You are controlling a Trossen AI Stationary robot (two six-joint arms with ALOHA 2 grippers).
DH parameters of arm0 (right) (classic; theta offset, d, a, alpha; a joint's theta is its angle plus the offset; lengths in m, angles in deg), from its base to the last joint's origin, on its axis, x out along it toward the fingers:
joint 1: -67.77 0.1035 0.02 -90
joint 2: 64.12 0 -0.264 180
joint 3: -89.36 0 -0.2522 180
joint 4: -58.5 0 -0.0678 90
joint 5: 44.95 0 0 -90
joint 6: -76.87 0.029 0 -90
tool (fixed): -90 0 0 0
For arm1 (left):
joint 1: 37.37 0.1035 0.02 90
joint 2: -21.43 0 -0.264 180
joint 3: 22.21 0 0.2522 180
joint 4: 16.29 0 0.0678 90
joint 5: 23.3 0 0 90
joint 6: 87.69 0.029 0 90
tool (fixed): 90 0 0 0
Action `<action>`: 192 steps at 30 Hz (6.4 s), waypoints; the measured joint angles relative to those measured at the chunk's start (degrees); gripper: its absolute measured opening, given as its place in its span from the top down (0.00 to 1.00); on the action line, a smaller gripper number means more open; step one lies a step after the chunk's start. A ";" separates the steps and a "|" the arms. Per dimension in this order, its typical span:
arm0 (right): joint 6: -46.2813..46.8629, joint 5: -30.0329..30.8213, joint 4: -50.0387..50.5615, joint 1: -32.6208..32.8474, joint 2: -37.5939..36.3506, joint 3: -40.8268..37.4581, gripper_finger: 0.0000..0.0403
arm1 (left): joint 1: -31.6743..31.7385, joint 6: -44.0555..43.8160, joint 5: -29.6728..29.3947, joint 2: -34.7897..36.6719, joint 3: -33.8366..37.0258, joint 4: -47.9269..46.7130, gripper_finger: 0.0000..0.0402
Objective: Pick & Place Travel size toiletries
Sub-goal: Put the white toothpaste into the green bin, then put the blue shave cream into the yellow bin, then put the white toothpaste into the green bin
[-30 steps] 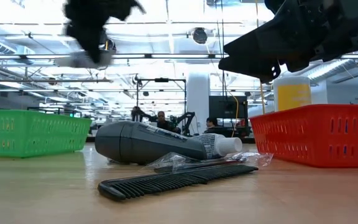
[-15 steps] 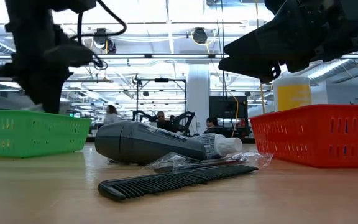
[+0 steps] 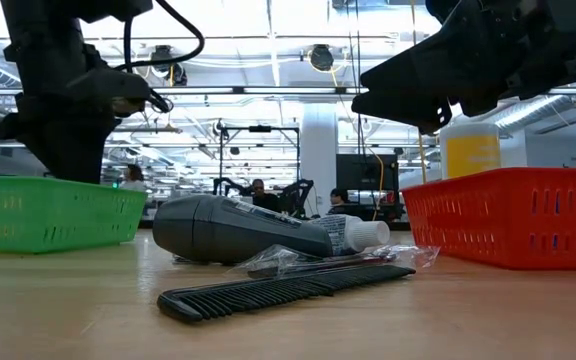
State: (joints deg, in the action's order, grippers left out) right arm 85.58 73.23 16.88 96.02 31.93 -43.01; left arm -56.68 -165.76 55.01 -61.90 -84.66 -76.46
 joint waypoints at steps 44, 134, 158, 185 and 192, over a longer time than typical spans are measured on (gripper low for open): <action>0.63 0.22 0.51 -0.04 0.02 0.00 0.47 | 19.26 76.24 2.56 -10.19 -7.48 35.16 0.47; 4.11 1.99 22.05 3.39 -13.05 -0.03 0.47 | -20.99 -25.53 13.59 12.17 9.20 -19.80 0.85; 4.13 2.01 20.02 3.37 -13.03 -0.02 0.47 | -19.32 -7.77 -8.45 26.97 4.66 -13.62 0.29; 8.61 0.11 19.15 0.19 -8.80 4.18 0.47 | 0.43 66.32 -13.99 -6.61 15.52 83.19 0.44; 14.99 -6.99 40.00 -4.78 -4.72 17.27 0.47 | 0.44 61.82 -13.56 -10.15 15.54 83.80 0.44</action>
State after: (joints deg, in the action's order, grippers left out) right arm 100.57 66.24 56.88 91.24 27.21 -25.74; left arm -56.25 -103.94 41.45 -72.05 -69.12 7.34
